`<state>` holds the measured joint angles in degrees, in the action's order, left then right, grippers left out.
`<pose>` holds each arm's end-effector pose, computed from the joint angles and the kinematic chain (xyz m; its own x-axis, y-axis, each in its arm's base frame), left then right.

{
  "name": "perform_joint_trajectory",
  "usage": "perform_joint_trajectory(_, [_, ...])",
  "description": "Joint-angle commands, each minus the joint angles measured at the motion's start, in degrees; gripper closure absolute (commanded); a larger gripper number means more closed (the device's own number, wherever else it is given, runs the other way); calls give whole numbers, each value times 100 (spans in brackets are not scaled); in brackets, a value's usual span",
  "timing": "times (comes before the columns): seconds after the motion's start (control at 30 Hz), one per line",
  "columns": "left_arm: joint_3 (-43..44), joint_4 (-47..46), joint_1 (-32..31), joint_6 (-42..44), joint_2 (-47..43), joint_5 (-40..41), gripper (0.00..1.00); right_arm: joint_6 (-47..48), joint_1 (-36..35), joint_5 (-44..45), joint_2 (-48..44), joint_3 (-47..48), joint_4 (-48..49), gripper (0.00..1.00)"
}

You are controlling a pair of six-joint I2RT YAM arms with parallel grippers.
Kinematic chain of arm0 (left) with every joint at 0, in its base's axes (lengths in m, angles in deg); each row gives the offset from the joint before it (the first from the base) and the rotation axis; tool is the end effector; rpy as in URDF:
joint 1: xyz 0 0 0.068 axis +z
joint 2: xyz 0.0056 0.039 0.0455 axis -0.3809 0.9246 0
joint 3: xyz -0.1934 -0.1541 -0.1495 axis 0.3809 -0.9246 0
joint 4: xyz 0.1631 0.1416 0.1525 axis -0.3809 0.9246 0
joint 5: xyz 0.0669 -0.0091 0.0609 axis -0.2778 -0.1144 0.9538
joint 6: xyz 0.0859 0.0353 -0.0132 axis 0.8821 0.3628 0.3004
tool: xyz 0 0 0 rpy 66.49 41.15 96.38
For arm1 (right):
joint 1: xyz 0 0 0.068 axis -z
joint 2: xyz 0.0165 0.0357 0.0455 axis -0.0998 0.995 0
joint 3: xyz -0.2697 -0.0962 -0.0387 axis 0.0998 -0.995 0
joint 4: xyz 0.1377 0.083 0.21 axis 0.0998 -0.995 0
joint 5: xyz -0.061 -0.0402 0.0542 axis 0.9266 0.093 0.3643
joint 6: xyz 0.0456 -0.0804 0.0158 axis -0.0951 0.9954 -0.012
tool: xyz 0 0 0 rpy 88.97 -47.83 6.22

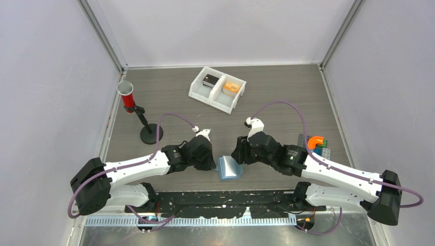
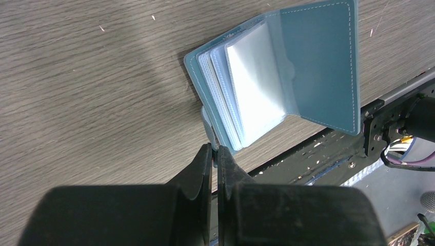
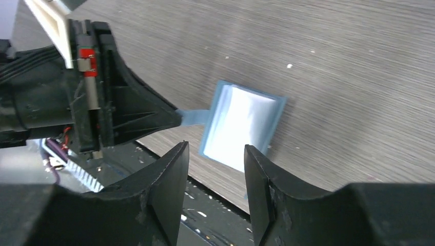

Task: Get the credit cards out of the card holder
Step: Open the card holder at the center of the board.

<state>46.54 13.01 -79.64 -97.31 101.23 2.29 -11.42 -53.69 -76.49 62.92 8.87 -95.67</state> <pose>0.1456 -0.2202 0.1749 -0.9039 -0.0290 -0.4267 0.1981 0.8558 -0.4778 0.1367 0.1946 0.2519 -0.7106 -0.0252 -0.7031 -0.3992 0.8374 0.3734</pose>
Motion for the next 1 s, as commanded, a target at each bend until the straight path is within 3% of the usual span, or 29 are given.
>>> perform_joint_trajectory(0.0, [-71,-326,13,-107,-172,-35,100,-242,-194,-173,297,58,586,45])
perform_joint_trajectory(0.17, [-140,-424,13,-157,-222,-85,100,-232,-395,647,1036,157,261,12])
perform_joint_trajectory(0.3, [-202,-435,13,-175,-331,-51,100,-272,-421,1019,1511,218,208,3])
perform_joint_trajectory(0.97, [-384,-693,15,-232,-274,-132,100,-426,-479,636,3014,321,1019,1])
